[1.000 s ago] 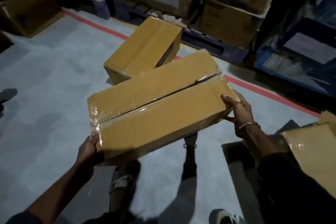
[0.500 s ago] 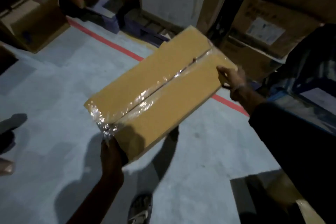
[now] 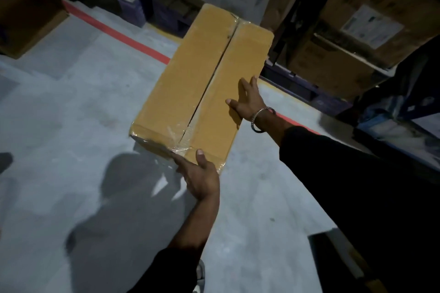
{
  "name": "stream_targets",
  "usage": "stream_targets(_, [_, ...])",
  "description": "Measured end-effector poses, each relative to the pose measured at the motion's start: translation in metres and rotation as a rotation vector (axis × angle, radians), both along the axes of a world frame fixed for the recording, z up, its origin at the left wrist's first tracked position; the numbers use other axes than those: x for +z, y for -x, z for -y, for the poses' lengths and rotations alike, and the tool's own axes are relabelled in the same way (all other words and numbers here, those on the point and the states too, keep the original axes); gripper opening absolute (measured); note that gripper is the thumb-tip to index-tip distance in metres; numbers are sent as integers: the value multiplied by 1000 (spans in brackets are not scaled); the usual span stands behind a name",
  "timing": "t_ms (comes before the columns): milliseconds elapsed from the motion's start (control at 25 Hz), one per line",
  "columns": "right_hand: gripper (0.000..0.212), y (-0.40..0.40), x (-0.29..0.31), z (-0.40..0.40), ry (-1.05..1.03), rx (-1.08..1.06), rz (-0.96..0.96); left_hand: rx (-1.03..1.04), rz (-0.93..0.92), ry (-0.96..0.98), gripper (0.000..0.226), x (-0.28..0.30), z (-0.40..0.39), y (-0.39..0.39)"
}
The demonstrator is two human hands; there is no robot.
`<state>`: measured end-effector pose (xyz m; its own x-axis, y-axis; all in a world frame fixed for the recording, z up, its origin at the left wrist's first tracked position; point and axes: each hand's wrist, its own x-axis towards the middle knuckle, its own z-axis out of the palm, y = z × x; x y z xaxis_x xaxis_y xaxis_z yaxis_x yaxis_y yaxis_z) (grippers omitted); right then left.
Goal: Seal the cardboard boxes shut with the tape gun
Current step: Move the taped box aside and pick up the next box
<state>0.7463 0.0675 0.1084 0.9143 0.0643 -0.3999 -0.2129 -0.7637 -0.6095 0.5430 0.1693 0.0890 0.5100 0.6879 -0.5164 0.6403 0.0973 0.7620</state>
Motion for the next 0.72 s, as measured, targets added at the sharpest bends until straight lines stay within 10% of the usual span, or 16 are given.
stream_targets(240, [62,72,10,9,-96,-176,121,-121,21,-33,80,5,5,50])
stream_targets(520, [42,359,-55,109,-156,-502,-107,-522,-224,34,79,-1,125,205])
stream_targets(720, [35,497,-119,236,-81,-530,-150,-1235,-402,8,81,-73,179,278])
